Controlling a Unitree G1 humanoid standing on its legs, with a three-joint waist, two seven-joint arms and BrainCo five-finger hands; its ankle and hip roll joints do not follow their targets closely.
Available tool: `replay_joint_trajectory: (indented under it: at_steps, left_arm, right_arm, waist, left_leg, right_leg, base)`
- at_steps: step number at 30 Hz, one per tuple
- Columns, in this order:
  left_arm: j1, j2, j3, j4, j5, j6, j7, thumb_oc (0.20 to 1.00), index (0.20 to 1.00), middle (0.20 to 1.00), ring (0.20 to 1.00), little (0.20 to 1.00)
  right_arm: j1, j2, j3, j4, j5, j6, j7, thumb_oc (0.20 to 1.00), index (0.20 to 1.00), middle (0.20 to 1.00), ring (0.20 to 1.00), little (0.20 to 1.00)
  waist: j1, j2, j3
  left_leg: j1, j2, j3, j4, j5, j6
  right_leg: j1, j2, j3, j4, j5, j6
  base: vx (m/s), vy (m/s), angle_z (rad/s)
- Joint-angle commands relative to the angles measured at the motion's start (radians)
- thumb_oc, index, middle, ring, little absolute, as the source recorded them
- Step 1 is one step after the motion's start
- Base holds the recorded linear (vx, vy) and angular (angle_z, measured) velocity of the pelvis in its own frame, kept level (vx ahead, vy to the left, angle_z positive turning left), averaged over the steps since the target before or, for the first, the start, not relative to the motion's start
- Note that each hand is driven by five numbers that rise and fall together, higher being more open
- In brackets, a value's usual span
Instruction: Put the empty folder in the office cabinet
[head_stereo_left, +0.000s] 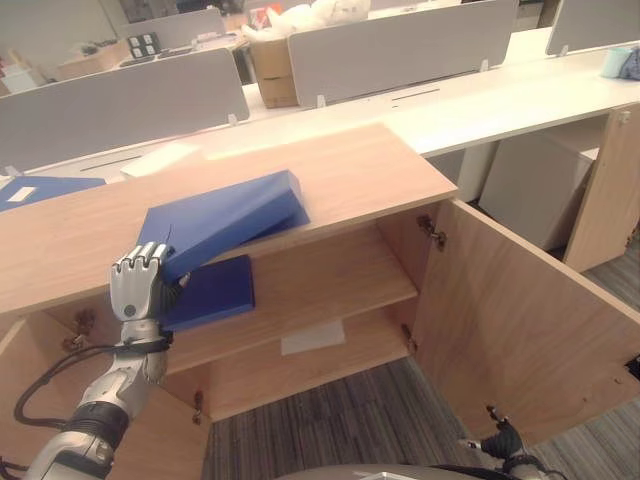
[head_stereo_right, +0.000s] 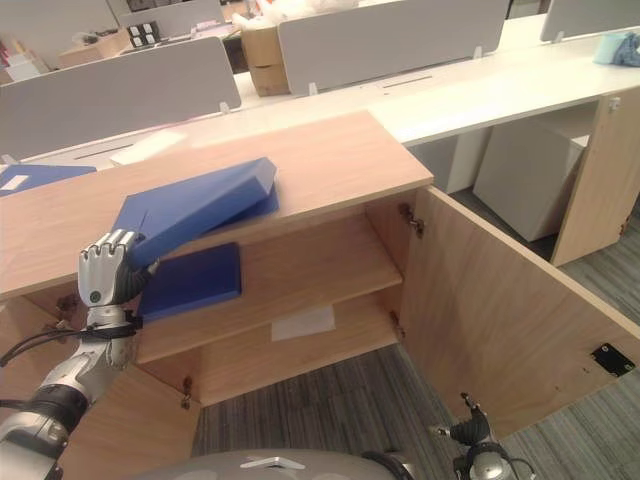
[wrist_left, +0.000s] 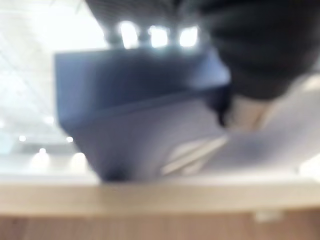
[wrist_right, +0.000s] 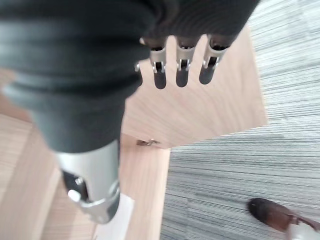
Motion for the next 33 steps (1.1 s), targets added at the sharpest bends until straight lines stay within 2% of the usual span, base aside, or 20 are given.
replay_joint_trajectory:
  at_steps: [1, 2, 5, 6, 7, 8, 9, 11, 13, 14, 15, 18, 20, 22, 25, 29, 33]
  left_arm:
    - [-0.065, 0.115, 0.049, -0.093, -0.126, -0.095, -0.011, 0.2, 0.2, 0.2, 0.2, 0.2]
    - [-0.05, 0.131, 0.087, -0.165, -0.161, -0.127, -0.028, 0.2, 0.2, 0.2, 0.2, 0.2]
    - [-0.03, 0.135, 0.132, -0.25, -0.227, -0.164, -0.063, 0.2, 0.2, 0.2, 0.2, 0.2]
    - [-0.006, 0.129, 0.177, -0.348, -0.352, -0.194, -0.144, 0.2, 0.2, 0.2, 0.2, 0.2]
    - [-0.001, 0.124, 0.186, -0.367, -0.372, -0.194, -0.165, 0.2, 0.2, 0.2, 0.2, 0.2]
    - [0.014, 0.106, 0.207, -0.416, -0.452, -0.212, -0.23, 0.2, 0.2, 0.2, 0.2, 0.2]
    - [0.022, 0.096, 0.216, -0.444, -0.487, -0.211, -0.262, 0.2, 0.2, 0.2, 0.2, 0.2]
    - [0.059, 0.041, 0.235, -0.572, -0.638, -0.186, -0.413, 0.2, 0.2, 0.2, 0.2, 0.2]
    - [0.089, 0.012, 0.244, -0.618, -0.731, -0.182, -0.495, 0.2, 0.2, 0.2, 0.2, 0.2]
    - [0.089, 0.012, 0.244, -0.618, -0.731, -0.182, -0.495, 0.2, 0.2, 0.2, 0.2, 0.2]
    - [0.148, -0.053, 0.243, -0.692, -0.916, -0.175, -0.659, 0.2, 0.2, 0.2, 0.2, 0.2]
    - [0.201, -0.091, 0.237, -0.744, -1.054, -0.175, -0.808, 0.2, 0.2, 0.2, 0.2, 0.2]
    - [0.263, -0.121, 0.225, -0.798, -1.202, -0.161, -0.966, 0.2, 0.2, 0.2, 0.2, 0.2]
    - [0.281, -0.125, 0.221, -0.811, -1.273, -0.157, -1.023, 0.2, 0.2, 0.2, 0.2, 0.2]
    - [0.318, -0.136, 0.204, -0.846, -1.462, -0.15, -1.174, 0.2, 0.2, 0.2, 0.2, 0.2]
    - [0.323, -0.14, 0.193, -0.862, -1.506, -0.146, -1.208, 0.2, 0.2, 0.2, 0.2, 0.2]
    - [0.295, -0.124, 0.19, -0.859, -1.453, -0.151, -1.208, 0.2, 0.2, 0.2, 0.2, 0.2]
  right_arm:
    - [-0.071, -0.017, 0.013, -0.103, 0.006, -0.054, -0.008, 1.0, 1.0, 1.0, 1.0, 1.0]
    - [-0.07, -0.024, 0.017, -0.166, 0.012, -0.049, 0.019, 1.0, 1.0, 1.0, 1.0, 1.0]
    - [-0.066, -0.028, 0.02, -0.234, 0.028, -0.045, 0.052, 1.0, 1.0, 1.0, 1.0, 1.0]
    - [-0.064, -0.027, 0.018, -0.296, 0.08, -0.035, 0.098, 1.0, 1.0, 1.0, 1.0, 1.0]
    - [-0.064, -0.025, 0.017, -0.308, 0.085, -0.031, 0.105, 1.0, 1.0, 1.0, 1.0, 1.0]
    - [-0.064, -0.024, 0.017, -0.343, 0.1, -0.03, 0.135, 1.0, 1.0, 1.0, 1.0, 1.0]
    - [-0.066, -0.023, 0.017, -0.362, 0.115, -0.025, 0.153, 1.0, 1.0, 1.0, 1.0, 1.0]
    - [-0.077, -0.018, 0.019, -0.457, 0.145, 0.001, 0.221, 1.0, 1.0, 1.0, 1.0, 1.0]
    - [-0.078, -0.021, 0.018, -0.513, 0.16, 0.024, 0.249, 1.0, 1.0, 1.0, 1.0, 1.0]
    - [-0.078, -0.021, 0.018, -0.513, 0.16, 0.024, 0.249, 1.0, 1.0, 1.0, 1.0, 1.0]
    - [-0.073, -0.027, 0.009, -0.61, 0.196, 0.063, 0.297, 1.0, 1.0, 1.0, 1.0, 1.0]
    - [-0.068, -0.036, -0.006, -0.677, 0.225, 0.085, 0.329, 1.0, 1.0, 1.0, 1.0, 1.0]
    - [-0.067, -0.058, -0.027, -0.774, 0.267, 0.103, 0.373, 1.0, 1.0, 1.0, 1.0, 1.0]
    - [-0.071, -0.068, -0.035, -0.811, 0.283, 0.101, 0.385, 1.0, 1.0, 1.0, 1.0, 1.0]
    - [-0.097, -0.115, -0.07, -0.917, 0.35, 0.08, 0.351, 1.0, 1.0, 1.0, 1.0, 1.0]
    - [-0.134, -0.142, -0.095, -0.962, 0.391, 0.055, 0.317, 1.0, 1.0, 1.0, 1.0, 1.0]
    - [-0.248, -0.175, -0.156, -1.041, 0.457, 0.027, 0.245, 1.0, 1.0, 1.0, 1.0, 1.0]
  waist:
    - [-0.002, -0.066, 0.04]
    - [0.006, -0.068, 0.042]
    - [0.015, -0.072, 0.043]
    - [0.025, -0.077, 0.043]
    - [0.028, -0.077, 0.042]
    - [0.035, -0.08, 0.041]
    - [0.038, -0.081, 0.04]
    - [0.059, -0.088, 0.039]
    - [0.066, -0.09, 0.039]
    - [0.066, -0.09, 0.039]
    - [0.081, -0.095, 0.04]
    - [0.092, -0.098, 0.041]
    - [0.105, -0.101, 0.043]
    - [0.11, -0.102, 0.044]
    - [0.122, -0.105, 0.043]
    - [0.127, -0.106, 0.041]
    - [0.139, -0.107, 0.037]
  left_leg:
    - [0.061, -0.009, -0.005, 0.001, -0.168, 0.012]
    - [0.059, -0.009, -0.012, 0.001, -0.167, 0.012]
    - [0.055, -0.008, -0.02, 0.001, -0.164, 0.012]
    - [0.052, -0.008, -0.032, 0.001, -0.161, 0.013]
    - [0.052, -0.008, -0.035, 0.001, -0.16, 0.013]
    - [0.051, -0.008, -0.042, 0.001, -0.159, 0.014]
    - [0.051, -0.009, -0.046, 0.001, -0.158, 0.014]
    - [0.046, -0.008, -0.061, 0.001, -0.154, 0.014]
    - [0.043, -0.008, -0.069, 0.001, -0.152, 0.013]
    - [0.043, -0.008, -0.069, 0.001, -0.152, 0.013]
    - [0.039, -0.009, -0.08, 0.001, -0.147, 0.014]
    - [0.037, -0.01, -0.087, 0.001, -0.145, 0.015]
    - [0.031, -0.012, -0.095, 0.001, -0.14, 0.015]
    - [0.029, -0.013, -0.097, 0.001, -0.138, 0.016]
    - [0.021, -0.016, -0.102, 0.001, -0.133, 0.017]
    - [0.017, -0.016, -0.104, 0.001, -0.131, 0.018]
    - [0.012, -0.015, -0.107, 0.001, -0.129, 0.017]
  right_leg:
    - [0.015, -0.07, -0.018, 0.003, -0.046, 0.056]
    - [0.015, -0.071, -0.023, 0.003, -0.047, 0.055]
    - [0.016, -0.072, -0.03, 0.003, -0.049, 0.053]
    - [0.018, -0.073, -0.038, 0.003, -0.05, 0.051]
    - [0.019, -0.073, -0.04, 0.003, -0.051, 0.051]
    - [0.022, -0.074, -0.045, 0.003, -0.053, 0.051]
    - [0.024, -0.074, -0.048, 0.003, -0.053, 0.05]
    - [0.027, -0.075, -0.06, 0.003, -0.055, 0.049]
    - [0.028, -0.075, -0.066, 0.003, -0.056, 0.048]
    - [0.028, -0.075, -0.066, 0.003, -0.056, 0.048]
    - [0.029, -0.075, -0.075, 0.003, -0.055, 0.046]
    - [0.029, -0.074, -0.082, 0.003, -0.053, 0.045]
    - [0.027, -0.074, -0.09, 0.003, -0.049, 0.044]
    - [0.025, -0.074, -0.091, 0.003, -0.046, 0.043]
    - [0.02, -0.076, -0.098, 0.003, -0.041, 0.043]
    - [0.017, -0.076, -0.099, 0.003, -0.037, 0.044]
    - [0.013, -0.079, -0.105, 0.003, -0.033, 0.047]
  base:
    - [0.0, 0.0, 0.0]
    - [0.0, 0.0, 0.0]
    - [0.0, -0.009, 0.01]
    - [0.0, -0.025, 0.08]
    - [0.01, -0.03, 0.13]
    - [0.01, -0.018, 0.19]
    - [0.02, -0.023, 0.16]
    - [0.01, -0.022, 0.07]
    - [0.0, -0.012, 0.07]
    - [0.0, -0.012, 0.16]
    - [0.0, -0.01, 0.17]
    - [0.0, -0.007, 0.13]
    - [-0.02, -0.001, 0.08]
    - [-0.02, 0.006, 0.09]
    - [-0.02, 0.008, 0.03]
    - [0.0, 0.0, 0.0]
    - [0.0, 0.0, 0.0]
